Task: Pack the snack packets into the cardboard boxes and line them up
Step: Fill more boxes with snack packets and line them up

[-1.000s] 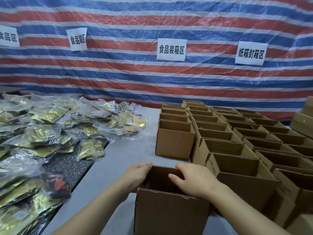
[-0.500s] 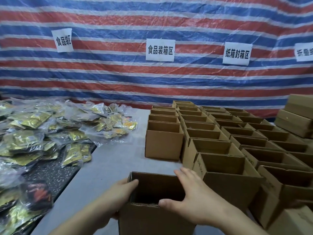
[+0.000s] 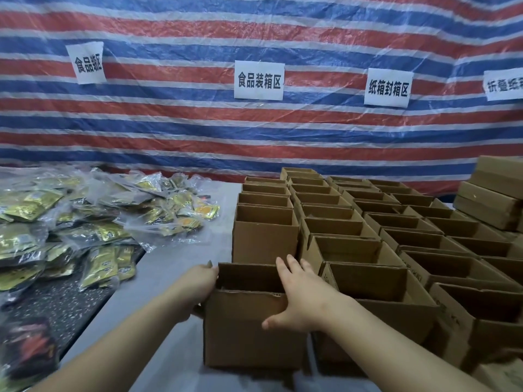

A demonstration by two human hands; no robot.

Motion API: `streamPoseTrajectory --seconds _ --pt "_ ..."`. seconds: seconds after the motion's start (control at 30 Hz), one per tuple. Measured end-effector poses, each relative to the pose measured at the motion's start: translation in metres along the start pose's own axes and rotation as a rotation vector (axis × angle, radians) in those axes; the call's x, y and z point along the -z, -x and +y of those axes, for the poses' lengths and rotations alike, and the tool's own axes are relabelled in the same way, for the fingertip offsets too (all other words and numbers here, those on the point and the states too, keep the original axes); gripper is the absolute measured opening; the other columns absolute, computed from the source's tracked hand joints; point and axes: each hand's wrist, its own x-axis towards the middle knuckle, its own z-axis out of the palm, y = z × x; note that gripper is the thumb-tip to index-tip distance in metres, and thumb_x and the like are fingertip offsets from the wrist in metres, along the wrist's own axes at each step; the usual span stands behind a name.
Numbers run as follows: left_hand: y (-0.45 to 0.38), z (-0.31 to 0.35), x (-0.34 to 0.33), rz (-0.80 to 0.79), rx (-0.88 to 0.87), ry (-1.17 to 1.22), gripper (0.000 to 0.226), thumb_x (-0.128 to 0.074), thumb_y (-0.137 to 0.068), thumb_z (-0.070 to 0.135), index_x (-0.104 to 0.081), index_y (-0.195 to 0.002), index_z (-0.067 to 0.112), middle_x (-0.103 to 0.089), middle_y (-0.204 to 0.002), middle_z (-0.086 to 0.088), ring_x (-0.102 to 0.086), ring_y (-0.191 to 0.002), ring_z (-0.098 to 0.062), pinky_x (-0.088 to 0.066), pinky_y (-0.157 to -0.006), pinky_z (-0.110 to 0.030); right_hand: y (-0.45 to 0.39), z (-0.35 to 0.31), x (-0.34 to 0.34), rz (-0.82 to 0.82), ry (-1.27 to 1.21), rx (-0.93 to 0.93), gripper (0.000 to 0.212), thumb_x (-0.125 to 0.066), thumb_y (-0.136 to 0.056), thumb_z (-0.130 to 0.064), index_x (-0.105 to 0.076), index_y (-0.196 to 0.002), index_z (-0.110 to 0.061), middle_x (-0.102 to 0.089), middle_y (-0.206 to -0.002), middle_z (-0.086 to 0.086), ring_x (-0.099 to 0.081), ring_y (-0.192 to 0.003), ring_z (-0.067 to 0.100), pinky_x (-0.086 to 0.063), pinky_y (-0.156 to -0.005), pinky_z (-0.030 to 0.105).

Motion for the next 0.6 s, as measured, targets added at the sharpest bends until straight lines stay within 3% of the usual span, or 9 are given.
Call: streamPoseTrajectory --seconds 0.17,0.37,0.5,0.6 --pt "-0.037 0.021 -0.005 -0.02 0.033 0.033 0.039 -0.031 -0.106 0.041 -0.051 -0.12 0.011 -0.065 -0.1 -0.016 -0.067 -0.089 -0.033 -0.057 -0.061 -0.04 -0.041 0.006 0.002 0.032 0.082 0.004 0.135 -0.075 -0.072 -0.071 0.011 -0.16 -0.015 0.01 -0.169 0.008 0.007 -0.155 0.03 -0.009 -0.124 0.045" --pt "-0.067 0.029 -0.014 -0.096 0.102 0.217 0.02 -0.047 -0.102 0.024 -0.059 -0.102 0.008 -0.072 -0.094 -0.016 -0.069 -0.09 -0.028 -0.056 -0.074 -0.037 -0.082 0.017 0.005 0.077 0.109 -0.001 0.136 -0.078 -0.071 -0.067 0.011 -0.159 -0.015 0.015 -0.168 0.008 0.011 -0.155 0.03 -0.007 -0.124 0.046" --pt "-0.093 0.037 -0.023 -0.006 0.054 0.193 0.024 -0.037 -0.103 0.019 -0.055 -0.102 0.004 -0.067 -0.105 -0.018 -0.065 -0.102 -0.03 -0.053 -0.095 -0.044 -0.101 0.024 0.004 0.128 0.109 -0.034 0.135 -0.077 -0.073 -0.067 0.012 -0.159 -0.016 0.012 -0.169 0.009 0.008 -0.155 0.031 -0.013 -0.124 0.048" --pt "-0.112 0.049 -0.028 0.045 0.008 0.126 0.026 -0.033 -0.103 0.017 -0.053 -0.112 0.003 -0.064 -0.109 -0.018 -0.062 -0.104 -0.031 -0.053 -0.092 -0.04 -0.121 0.03 0.011 0.109 0.124 -0.064 0.134 -0.077 -0.074 -0.067 0.013 -0.159 -0.015 0.012 -0.168 0.01 0.007 -0.155 0.032 -0.014 -0.124 0.047"
